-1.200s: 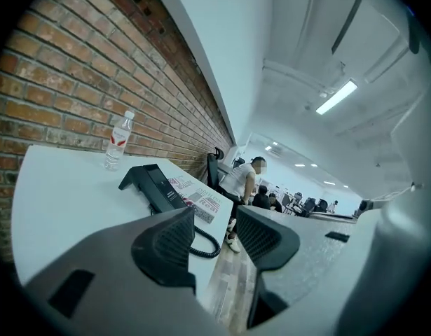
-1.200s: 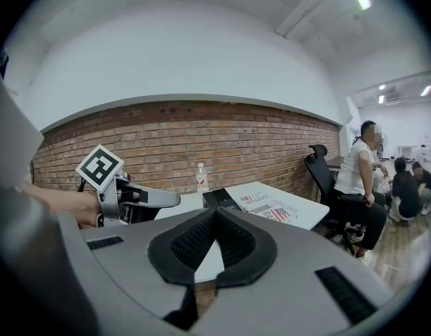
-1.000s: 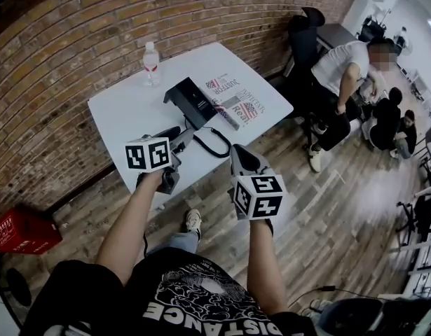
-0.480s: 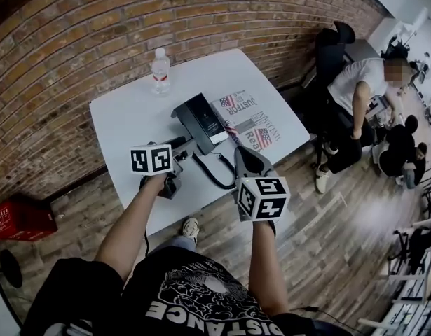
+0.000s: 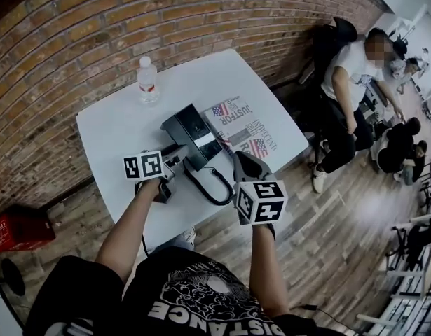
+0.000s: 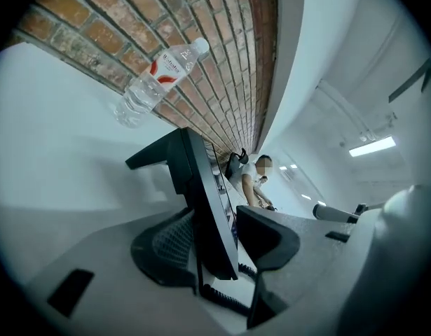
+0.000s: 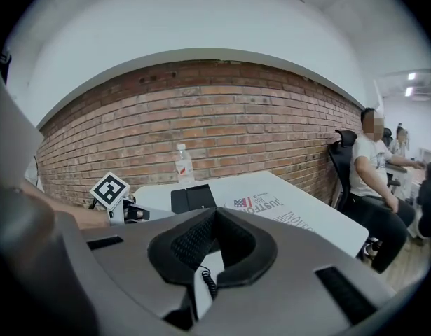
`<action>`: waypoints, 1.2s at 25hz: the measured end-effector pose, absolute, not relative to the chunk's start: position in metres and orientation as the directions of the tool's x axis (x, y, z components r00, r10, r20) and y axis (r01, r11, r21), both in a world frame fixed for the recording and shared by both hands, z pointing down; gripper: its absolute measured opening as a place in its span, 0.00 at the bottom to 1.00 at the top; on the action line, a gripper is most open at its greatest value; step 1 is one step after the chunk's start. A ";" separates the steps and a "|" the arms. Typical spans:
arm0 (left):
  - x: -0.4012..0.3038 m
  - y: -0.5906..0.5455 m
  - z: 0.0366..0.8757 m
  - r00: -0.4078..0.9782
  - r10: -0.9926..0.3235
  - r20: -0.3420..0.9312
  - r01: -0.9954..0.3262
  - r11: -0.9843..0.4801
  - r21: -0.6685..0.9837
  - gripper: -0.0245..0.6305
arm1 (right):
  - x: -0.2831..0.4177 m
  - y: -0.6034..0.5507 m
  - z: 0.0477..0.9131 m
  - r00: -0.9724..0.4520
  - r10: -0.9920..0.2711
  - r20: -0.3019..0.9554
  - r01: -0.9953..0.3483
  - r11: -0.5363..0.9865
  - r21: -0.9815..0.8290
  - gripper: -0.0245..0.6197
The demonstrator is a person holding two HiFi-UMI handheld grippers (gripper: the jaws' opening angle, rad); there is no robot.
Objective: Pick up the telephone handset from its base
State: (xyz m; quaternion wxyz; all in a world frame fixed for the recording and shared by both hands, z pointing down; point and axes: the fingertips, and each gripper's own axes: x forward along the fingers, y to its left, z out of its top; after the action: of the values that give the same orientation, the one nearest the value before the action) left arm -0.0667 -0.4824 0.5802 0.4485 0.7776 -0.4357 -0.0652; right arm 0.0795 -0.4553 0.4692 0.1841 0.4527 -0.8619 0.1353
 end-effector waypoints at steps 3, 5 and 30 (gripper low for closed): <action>-0.065 -0.492 0.584 0.623 -0.735 0.270 -0.590 -0.214 0.778 0.30 | 0.084 -0.466 0.476 -0.511 -0.730 0.455 -0.836 0.544 -0.067 0.04; -0.066 -0.495 0.586 0.623 -0.734 0.270 -0.586 -0.209 0.783 0.30 | 0.085 -0.471 0.478 -0.507 -0.729 0.461 -0.839 0.540 -0.067 0.04; -0.071 -0.491 0.582 0.609 -0.753 0.250 -0.482 -0.101 0.870 0.15 | 0.094 -0.472 0.486 -0.492 -0.730 0.474 -0.851 0.517 -0.088 0.04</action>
State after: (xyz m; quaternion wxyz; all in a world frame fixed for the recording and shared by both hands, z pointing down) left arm -0.0707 -0.4915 0.5815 0.5207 0.7303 -0.4227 -0.1300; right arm 0.0940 -0.4721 0.4864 0.1929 0.4655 -0.8493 0.1577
